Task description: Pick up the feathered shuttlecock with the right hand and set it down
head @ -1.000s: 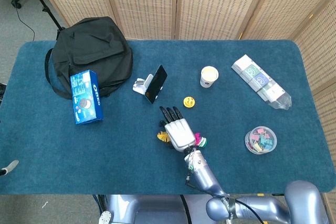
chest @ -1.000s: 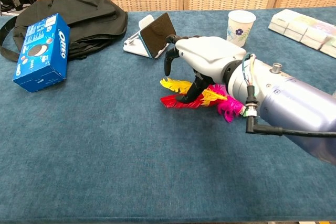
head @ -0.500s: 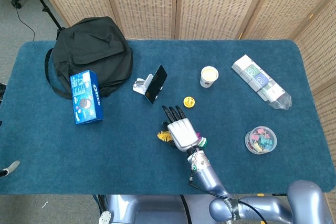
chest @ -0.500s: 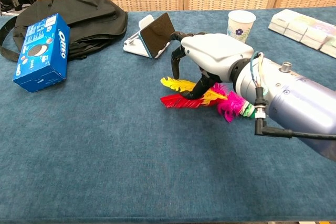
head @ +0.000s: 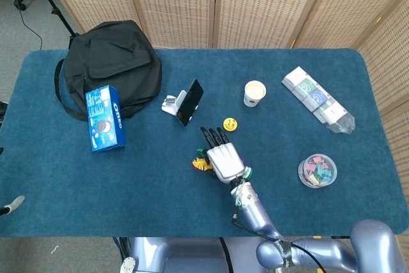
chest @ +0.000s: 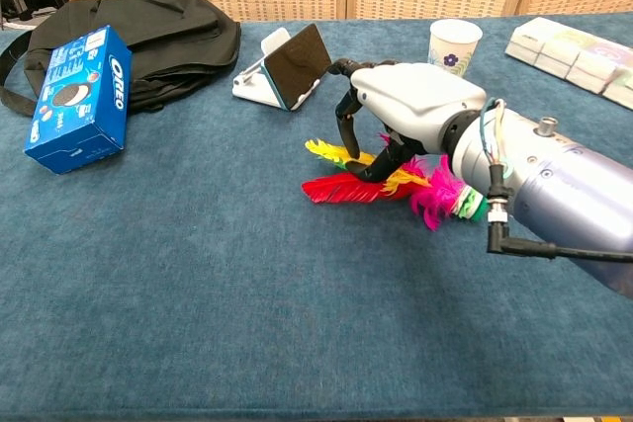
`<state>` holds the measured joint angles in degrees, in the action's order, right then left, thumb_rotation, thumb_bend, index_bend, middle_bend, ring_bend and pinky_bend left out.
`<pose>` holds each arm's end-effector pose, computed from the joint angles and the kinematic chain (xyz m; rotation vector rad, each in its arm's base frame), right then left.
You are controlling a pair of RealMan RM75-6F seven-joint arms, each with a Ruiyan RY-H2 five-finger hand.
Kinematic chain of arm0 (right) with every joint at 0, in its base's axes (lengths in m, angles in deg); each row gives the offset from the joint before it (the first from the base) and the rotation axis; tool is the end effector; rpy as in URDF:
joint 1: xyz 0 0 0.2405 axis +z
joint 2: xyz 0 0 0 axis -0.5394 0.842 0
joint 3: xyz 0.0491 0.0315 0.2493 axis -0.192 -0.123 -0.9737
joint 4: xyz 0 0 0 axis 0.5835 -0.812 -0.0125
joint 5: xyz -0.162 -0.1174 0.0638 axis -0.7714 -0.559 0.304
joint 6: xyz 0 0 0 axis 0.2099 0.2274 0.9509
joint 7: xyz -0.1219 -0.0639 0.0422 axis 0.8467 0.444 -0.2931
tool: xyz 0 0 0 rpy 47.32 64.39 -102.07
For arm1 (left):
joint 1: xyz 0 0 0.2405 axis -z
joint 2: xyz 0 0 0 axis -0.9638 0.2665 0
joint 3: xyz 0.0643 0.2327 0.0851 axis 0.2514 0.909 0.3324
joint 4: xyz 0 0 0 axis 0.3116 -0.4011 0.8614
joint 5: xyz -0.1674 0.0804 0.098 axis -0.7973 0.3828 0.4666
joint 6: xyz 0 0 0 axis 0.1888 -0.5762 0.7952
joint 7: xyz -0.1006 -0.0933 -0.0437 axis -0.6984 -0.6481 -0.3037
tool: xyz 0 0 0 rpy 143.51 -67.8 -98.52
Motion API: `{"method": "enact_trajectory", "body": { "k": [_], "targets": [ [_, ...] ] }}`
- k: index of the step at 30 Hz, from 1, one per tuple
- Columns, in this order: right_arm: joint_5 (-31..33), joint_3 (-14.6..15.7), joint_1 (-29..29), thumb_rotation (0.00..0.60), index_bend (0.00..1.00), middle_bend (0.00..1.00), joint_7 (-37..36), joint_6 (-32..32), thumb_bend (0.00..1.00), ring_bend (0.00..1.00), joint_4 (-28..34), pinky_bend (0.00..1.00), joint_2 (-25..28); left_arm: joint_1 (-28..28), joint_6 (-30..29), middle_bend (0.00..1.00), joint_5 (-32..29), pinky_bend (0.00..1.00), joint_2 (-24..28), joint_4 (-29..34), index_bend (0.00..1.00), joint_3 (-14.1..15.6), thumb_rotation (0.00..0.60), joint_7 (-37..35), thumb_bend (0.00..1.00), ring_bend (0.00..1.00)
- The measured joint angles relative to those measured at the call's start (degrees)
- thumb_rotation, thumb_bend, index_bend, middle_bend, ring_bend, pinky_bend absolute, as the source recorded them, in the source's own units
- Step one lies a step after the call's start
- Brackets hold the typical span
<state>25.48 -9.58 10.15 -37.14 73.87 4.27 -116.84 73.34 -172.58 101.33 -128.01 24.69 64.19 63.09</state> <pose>-0.0731 -0.2999 -0.0656 1.8397 -0.8784 1.0146 -0.3078 0.1437 0.1993 -1.2771 -0.9327 -0.9862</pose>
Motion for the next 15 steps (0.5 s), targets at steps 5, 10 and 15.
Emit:
{"method": "enact_trajectory", "body": {
  "k": [5,10,15],
  "targets": [
    [-0.12,0.08,0.00,0.600,0.62,0.00,-0.67,-0.16,0.77,0.00,-0.10,0.00,0.17,0.02,0.07,0.00,0.03,0.00,0.01,0.03,0.00,0.04,0.600,0.00,0.00,0.00],
    [0.03,0.06,-0.05,0.600,0.64,0.00,-1.23,-0.28,0.80,0.00,0.37,0.00,0.35,0.06,0.15,0.00,0.11,0.00,0.00,0.05,0.00,0.09,0.600,0.06,0.00,0.00],
    [-1.26,-0.04,-0.02,0.600,0.67,0.00,-2.52,-0.10,0.84,0.00,0.60,0.00,0.63,0.12,0.28,0.00,0.08,0.00,0.03,0.07,0.00,0.12,0.600,0.02,0.00,0.00]
  ]
}}
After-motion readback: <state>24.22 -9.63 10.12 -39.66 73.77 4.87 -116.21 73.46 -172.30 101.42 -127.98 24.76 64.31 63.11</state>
